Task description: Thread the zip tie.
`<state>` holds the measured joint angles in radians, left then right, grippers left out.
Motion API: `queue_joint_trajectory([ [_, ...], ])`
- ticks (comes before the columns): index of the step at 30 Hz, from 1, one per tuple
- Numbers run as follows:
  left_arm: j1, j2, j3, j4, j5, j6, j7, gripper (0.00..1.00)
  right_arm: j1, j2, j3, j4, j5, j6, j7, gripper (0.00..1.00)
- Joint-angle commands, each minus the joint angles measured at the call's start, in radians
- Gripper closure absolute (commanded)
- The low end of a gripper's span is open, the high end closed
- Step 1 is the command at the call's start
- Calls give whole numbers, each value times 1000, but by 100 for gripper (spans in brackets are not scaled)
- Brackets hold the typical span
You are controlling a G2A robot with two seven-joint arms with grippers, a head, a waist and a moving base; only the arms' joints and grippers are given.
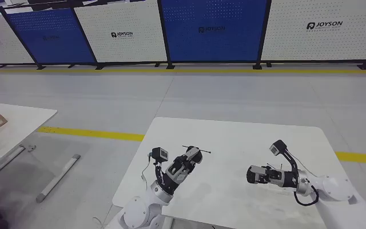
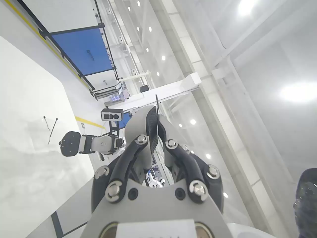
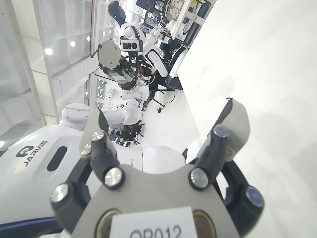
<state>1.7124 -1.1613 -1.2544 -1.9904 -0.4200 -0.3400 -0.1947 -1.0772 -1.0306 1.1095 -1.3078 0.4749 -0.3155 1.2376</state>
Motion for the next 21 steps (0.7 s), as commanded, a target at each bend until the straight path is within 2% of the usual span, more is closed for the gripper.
queue_joint_trajectory([
  [1, 0, 0, 0, 0, 0, 0, 0, 100, 0, 0, 0, 0, 0, 0, 0, 0],
  [3, -4, 0, 4, 4, 11, 13, -4, 100, 0, 0, 0, 0, 0, 0, 0, 0],
  [7, -23, 1, 25, 27, 98, 88, -16, 100, 0, 0, 0, 0, 0, 0, 0, 0],
  [10, -39, 0, 44, 48, 168, 147, 3, 100, 0, 0, 0, 0, 0, 0, 0, 0],
  [13, -55, -1, 69, 74, 218, 185, -8, 100, 0, 0, 0, 0, 0, 0, 0, 0],
  [16, -67, -2, 90, 104, 257, 199, -13, 100, 0, 0, 0, 0, 0, 0, 0, 0],
  [19, -81, -4, 103, 134, 259, 210, -16, 100, 0, 0, 0, 0, 0, 0, 0, 0],
  [21, -96, -6, 112, 159, 275, 221, 1, 100, 0, 0, 0, 0, 0, 0, 0, 0],
])
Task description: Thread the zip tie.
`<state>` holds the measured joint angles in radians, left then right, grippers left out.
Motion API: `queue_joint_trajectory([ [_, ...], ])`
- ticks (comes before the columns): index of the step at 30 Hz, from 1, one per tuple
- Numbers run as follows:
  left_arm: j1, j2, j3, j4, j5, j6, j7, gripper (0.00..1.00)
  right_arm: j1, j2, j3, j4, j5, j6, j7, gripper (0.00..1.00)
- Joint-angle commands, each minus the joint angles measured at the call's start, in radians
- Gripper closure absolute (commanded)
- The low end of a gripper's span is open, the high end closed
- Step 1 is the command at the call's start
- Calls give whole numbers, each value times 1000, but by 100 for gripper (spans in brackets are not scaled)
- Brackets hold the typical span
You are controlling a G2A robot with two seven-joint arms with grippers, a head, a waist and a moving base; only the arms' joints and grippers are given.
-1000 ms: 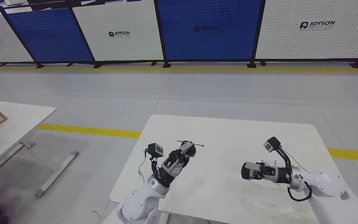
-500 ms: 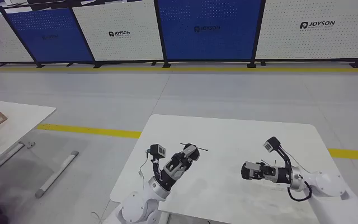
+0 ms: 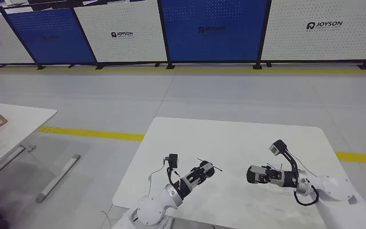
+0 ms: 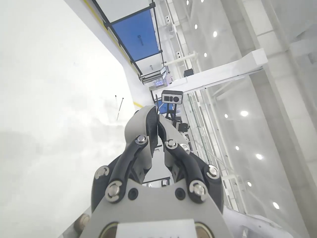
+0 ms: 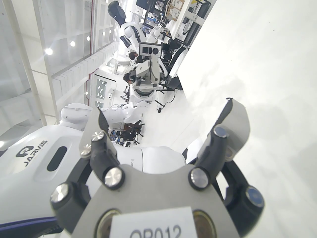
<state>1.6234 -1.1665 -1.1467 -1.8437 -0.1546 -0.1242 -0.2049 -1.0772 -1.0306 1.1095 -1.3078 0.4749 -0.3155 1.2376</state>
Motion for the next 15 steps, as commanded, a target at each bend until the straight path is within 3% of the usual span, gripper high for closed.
queue_joint_trajectory([
  [1, -14, -3, 12, 20, 13, 8, 20, 100, 0, 0, 0, 0, 0, 0, 0, 0],
  [11, -25, -6, 24, 35, 2, 14, 25, 100, 0, 0, 0, 0, 0, 0, 0, 0],
  [15, -34, -10, 44, 43, 87, 50, 98, 100, 0, 0, 0, 0, 0, 0, 0, 0],
])
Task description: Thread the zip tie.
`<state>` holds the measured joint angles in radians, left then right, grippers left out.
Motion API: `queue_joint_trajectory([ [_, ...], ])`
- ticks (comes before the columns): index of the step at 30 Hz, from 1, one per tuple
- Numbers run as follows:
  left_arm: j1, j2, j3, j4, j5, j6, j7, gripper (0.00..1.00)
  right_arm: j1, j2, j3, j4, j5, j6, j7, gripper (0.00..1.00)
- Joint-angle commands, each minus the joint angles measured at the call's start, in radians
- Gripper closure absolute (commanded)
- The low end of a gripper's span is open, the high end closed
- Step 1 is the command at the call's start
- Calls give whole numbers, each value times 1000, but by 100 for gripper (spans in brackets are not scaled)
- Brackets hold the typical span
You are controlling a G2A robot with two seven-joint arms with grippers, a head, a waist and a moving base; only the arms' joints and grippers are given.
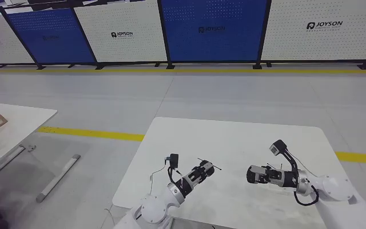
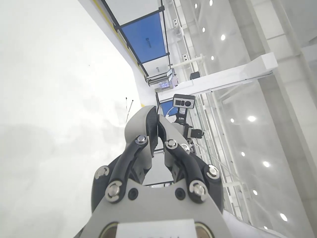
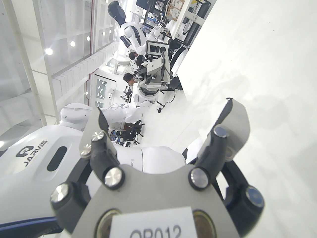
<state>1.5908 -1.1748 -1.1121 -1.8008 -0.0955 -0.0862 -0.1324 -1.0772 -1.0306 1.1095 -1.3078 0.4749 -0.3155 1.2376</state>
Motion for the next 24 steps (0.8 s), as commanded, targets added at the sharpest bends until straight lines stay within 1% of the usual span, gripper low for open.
queue_joint_trajectory([
  [1, -7, -4, 23, 3, 36, 20, 35, 100, 0, 0, 0, 0, 0, 0, 0, 0],
  [3, -13, -8, 33, 8, 21, 10, 41, 100, 0, 0, 0, 0, 0, 0, 0, 0],
  [9, -13, -8, 33, 8, 21, 10, 41, 100, -1, 0, -1, -4, -2, -1, -4, 0],
  [11, -13, -8, 33, 8, 21, 10, 41, 100, -5, 3, 0, -35, -58, -19, -11, 0],
  [13, -13, -8, 33, 8, 21, 10, 41, 100, -6, 10, 15, -65, -122, -24, -13, 0],
  [15, -13, -8, 33, 8, 21, 10, 41, 100, -10, 22, 46, -102, -186, -24, 10, 0],
  [18, -13, -8, 33, 8, 21, 10, 41, 100, -14, 39, 89, -139, -252, -24, 56, 0],
  [20, -13, -8, 33, 8, 21, 10, 41, 100, 5, 46, 89, -155, -331, -5, 94, 0],
  [21, -13, -8, 33, 8, 21, 10, 41, 100, 15, 47, 83, -161, -375, 17, 83, 0],
  [24, -13, -8, 33, 8, 21, 10, 41, 100, 15, 47, 83, -161, -375, 17, 83, 0],
])
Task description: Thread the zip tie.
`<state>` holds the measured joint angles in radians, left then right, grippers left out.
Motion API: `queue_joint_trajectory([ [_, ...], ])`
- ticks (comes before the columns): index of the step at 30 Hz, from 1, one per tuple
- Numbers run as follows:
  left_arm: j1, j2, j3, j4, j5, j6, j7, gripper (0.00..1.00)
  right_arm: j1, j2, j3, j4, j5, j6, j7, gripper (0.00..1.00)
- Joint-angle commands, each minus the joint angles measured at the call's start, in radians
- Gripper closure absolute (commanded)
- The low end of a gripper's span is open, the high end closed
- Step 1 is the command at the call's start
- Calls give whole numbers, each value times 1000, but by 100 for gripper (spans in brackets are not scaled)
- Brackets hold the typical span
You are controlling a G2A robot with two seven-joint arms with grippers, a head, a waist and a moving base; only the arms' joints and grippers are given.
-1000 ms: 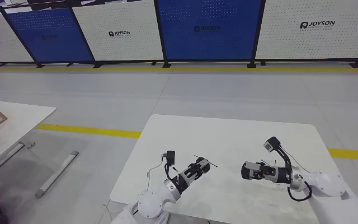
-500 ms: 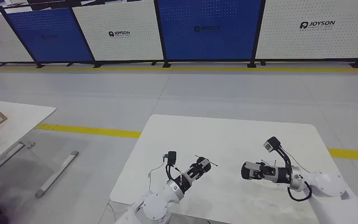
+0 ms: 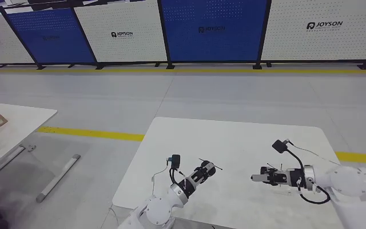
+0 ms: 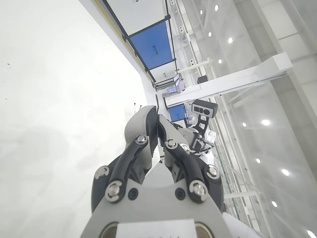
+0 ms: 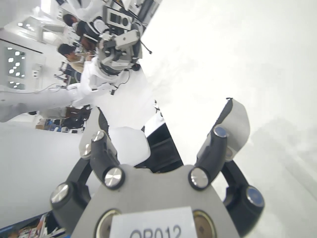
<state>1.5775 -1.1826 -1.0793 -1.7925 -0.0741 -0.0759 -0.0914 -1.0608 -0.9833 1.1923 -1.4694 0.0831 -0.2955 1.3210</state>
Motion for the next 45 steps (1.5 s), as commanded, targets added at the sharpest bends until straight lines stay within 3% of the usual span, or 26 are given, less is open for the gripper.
queue_joint_trajectory([
  [1, 0, 0, 0, 0, 0, 0, 0, 100, -1, 0, 0, 1, 16, -3, -1, 0],
  [10, 0, 0, 0, 0, 0, 0, 0, 100, -6, 0, 1, -2, 11, -1, -17, 0],
  [17, 0, 0, 0, 0, 0, 0, 0, 100, 3, 29, 86, -37, -76, 80, 27, 0],
  [20, 0, 0, 0, 0, 0, 0, 0, 100, 16, 39, 100, -59, -143, 141, 44, 0],
  [23, 0, 0, 0, 0, 0, 0, 0, 100, 37, 42, 64, -90, -336, 270, -8, 0],
  [36, 0, 0, 0, 0, 0, 0, 0, 100, 30, 43, 58, -88, -359, 282, -17, 0],
  [40, 0, 0, 0, 0, 0, 0, 0, 100, 54, 46, 59, -84, -434, 430, -33, 0],
  [42, 0, 0, 0, 0, 0, 0, 0, 100, 72, 45, 39, -105, -520, 551, -59, 0],
  [45, 0, 0, 0, 0, 0, 0, 0, 100, 89, 41, 11, -123, -573, 612, -67, 0],
])
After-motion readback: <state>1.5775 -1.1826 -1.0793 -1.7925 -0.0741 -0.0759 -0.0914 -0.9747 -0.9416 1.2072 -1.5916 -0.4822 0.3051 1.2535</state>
